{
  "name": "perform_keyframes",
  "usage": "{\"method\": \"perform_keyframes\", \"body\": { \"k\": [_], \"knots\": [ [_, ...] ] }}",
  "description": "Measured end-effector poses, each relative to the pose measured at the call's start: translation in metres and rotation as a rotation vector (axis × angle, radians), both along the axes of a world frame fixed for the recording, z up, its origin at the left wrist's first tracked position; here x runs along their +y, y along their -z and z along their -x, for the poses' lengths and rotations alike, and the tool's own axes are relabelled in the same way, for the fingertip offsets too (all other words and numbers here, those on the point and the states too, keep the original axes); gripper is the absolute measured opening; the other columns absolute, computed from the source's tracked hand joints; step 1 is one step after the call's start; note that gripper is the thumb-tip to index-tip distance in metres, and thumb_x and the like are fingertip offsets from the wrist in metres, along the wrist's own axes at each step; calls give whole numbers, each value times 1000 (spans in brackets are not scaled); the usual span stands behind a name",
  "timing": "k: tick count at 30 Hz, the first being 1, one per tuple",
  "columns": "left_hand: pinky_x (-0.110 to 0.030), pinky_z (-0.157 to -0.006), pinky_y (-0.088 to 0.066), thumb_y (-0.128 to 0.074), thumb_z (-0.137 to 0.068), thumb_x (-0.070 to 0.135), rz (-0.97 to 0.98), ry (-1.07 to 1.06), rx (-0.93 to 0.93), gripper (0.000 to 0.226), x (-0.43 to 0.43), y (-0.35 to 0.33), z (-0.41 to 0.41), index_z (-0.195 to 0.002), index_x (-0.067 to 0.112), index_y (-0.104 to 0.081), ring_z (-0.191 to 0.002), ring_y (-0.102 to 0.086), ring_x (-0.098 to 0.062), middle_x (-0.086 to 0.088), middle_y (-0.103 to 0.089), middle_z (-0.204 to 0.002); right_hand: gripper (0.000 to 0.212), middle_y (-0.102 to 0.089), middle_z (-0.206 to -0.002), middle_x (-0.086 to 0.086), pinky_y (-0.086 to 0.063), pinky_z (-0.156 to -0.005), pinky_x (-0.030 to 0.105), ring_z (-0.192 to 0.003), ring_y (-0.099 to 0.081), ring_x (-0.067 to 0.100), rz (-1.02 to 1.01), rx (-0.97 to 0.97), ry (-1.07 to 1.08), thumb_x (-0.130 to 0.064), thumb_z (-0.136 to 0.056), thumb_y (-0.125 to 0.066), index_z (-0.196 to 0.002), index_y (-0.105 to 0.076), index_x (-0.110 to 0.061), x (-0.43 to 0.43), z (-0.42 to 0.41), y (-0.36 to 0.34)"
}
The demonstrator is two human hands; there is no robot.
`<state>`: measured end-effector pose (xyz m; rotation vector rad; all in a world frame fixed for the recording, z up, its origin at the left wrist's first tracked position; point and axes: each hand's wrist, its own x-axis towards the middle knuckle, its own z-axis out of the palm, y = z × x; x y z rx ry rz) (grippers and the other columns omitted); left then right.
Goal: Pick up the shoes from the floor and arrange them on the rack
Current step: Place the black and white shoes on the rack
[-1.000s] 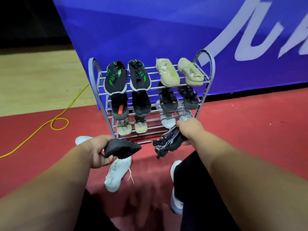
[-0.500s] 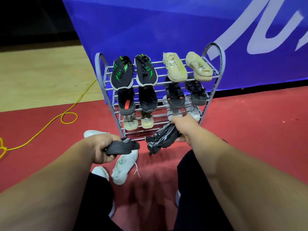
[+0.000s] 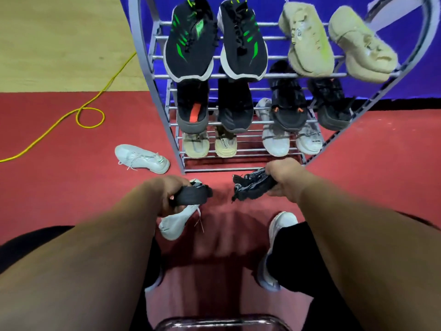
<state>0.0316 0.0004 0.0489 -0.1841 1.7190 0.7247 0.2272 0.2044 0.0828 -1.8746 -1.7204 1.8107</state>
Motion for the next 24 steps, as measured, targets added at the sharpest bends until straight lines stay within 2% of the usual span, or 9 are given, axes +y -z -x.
{"method": "perform_keyframes", "body": {
  "k": [2, 4, 7, 8, 11, 15, 18, 20, 24],
  "knots": [
    [-17, -44, -38, -52, -88, 7, -53, -4, 7, 18, 12, 11, 3, -71, 12, -55, -41, -46, -17, -6, -48, -50, 15, -61, -107, 13, -60, -67, 37, -86, -64, 28, 37, 35, 20, -10, -95, -57, -109, -55, -14, 1, 7, 14],
    [-17, -44, -40, -52, -92, 9, -71, -50, -21, 21, 22, 22, 2, -72, 14, -55, -39, -50, -14, -3, -52, -49, 7, -63, -95, 9, -57, -60, 33, -76, -64, 22, 80, 35, 75, -7, -95, -54, -99, -59, -11, -3, 15, 31],
    [-19, -50, -53, -64, -93, 27, -53, -165, -97, 10, 27, 43, 4, -89, 18, -63, -63, -62, -11, 1, -65, -77, 17, -63, -79, 11, -57, -58, 33, -65, -62, 21, 169, -7, 217, 0, -94, -47, -85, -57, -10, -7, 25, 62],
    [-21, -52, -55, -66, -92, 32, -53, -189, -127, 14, 27, 51, 6, -97, 19, -64, -71, -64, -12, 1, -67, -88, 17, -63, -78, 13, -57, -61, 36, -63, -62, 23, 209, -6, 271, 2, -94, -46, -85, -57, -8, -9, 28, 72],
    [-27, -56, -59, -67, -95, 35, -69, -288, -197, 23, 28, 71, 10, -111, 19, -64, -80, -66, -17, -1, -68, -101, 20, -68, -83, 15, -59, -68, 41, -68, -66, 26, 352, 91, 459, 2, -92, -43, -93, -61, -7, -15, 28, 103],
    [-37, -61, -63, -68, -95, 30, -109, -396, -261, 20, 30, 89, 15, -110, 17, -64, -84, -69, -24, -6, -68, -110, 31, -74, -104, 16, -60, -84, 45, -85, -71, 29, 513, 253, 671, 2, -91, -40, -109, -64, -5, -22, 22, 137],
    [-49, -79, -61, -67, -96, 22, -193, -483, -283, 23, 34, 103, 17, -118, 16, -65, -94, -70, -30, -9, -67, -122, 35, -77, -111, 16, -57, -94, 48, -92, -75, 30, 603, 385, 803, 1, -91, -41, -117, -64, -1, -25, 27, 155],
    [-54, -87, -57, -64, -97, 16, -240, -531, -285, 23, 35, 112, 18, -120, 15, -64, -101, -69, -32, -11, -68, -124, 40, -77, -112, 14, -57, -94, 44, -92, -76, 28, 638, 413, 825, 0, -90, -43, -124, -64, -3, -25, 33, 165],
    [-53, -81, -60, -63, -96, 8, -278, -534, -268, 34, 30, 131, 22, -129, 13, -63, -110, -67, -36, -13, -67, -128, 49, -76, -120, 5, -54, -81, 38, -93, -74, 21, 659, 401, 835, -2, -92, -46, -138, -61, -13, -20, 49, 188]
  ]
}}
